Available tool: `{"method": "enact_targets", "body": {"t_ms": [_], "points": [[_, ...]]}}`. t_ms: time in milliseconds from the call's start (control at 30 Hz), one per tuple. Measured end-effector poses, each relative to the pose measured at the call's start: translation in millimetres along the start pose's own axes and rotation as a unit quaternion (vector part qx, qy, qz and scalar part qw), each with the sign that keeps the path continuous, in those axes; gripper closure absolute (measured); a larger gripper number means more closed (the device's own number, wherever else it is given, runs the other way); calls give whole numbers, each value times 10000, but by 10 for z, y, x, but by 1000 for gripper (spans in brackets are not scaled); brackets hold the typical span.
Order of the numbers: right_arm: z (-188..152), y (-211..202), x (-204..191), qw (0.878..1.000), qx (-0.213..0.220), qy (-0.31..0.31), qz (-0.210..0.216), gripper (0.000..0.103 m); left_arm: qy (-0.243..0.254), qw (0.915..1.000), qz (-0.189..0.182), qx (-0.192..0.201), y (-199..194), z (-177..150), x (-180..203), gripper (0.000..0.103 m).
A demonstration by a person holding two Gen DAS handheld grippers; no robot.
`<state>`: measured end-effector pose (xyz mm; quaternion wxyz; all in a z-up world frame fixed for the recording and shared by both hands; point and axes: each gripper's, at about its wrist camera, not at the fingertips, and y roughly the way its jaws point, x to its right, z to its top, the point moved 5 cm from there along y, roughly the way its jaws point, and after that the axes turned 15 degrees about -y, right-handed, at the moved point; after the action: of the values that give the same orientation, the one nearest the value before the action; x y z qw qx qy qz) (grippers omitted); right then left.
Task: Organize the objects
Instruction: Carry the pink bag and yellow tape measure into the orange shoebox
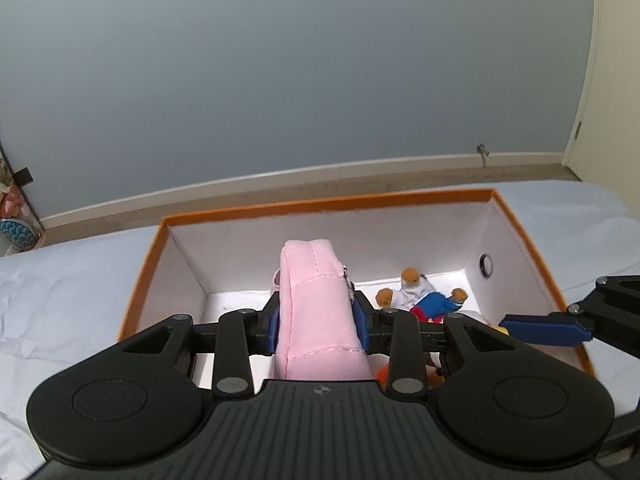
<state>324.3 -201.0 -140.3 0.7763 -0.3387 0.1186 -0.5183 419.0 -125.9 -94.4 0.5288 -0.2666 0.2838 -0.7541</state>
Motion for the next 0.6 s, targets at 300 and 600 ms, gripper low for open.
{"method": "enact_targets", "body": {"t_ms": [300, 600], "points": [[-100, 194, -75, 9995, -255, -158, -24, 46, 90, 9995, 152, -264, 248, 26, 90, 64], [-56, 209, -74, 9993, -318, -163, -58, 45, 153, 9983, 266, -486, 418, -47, 123, 63]]}}
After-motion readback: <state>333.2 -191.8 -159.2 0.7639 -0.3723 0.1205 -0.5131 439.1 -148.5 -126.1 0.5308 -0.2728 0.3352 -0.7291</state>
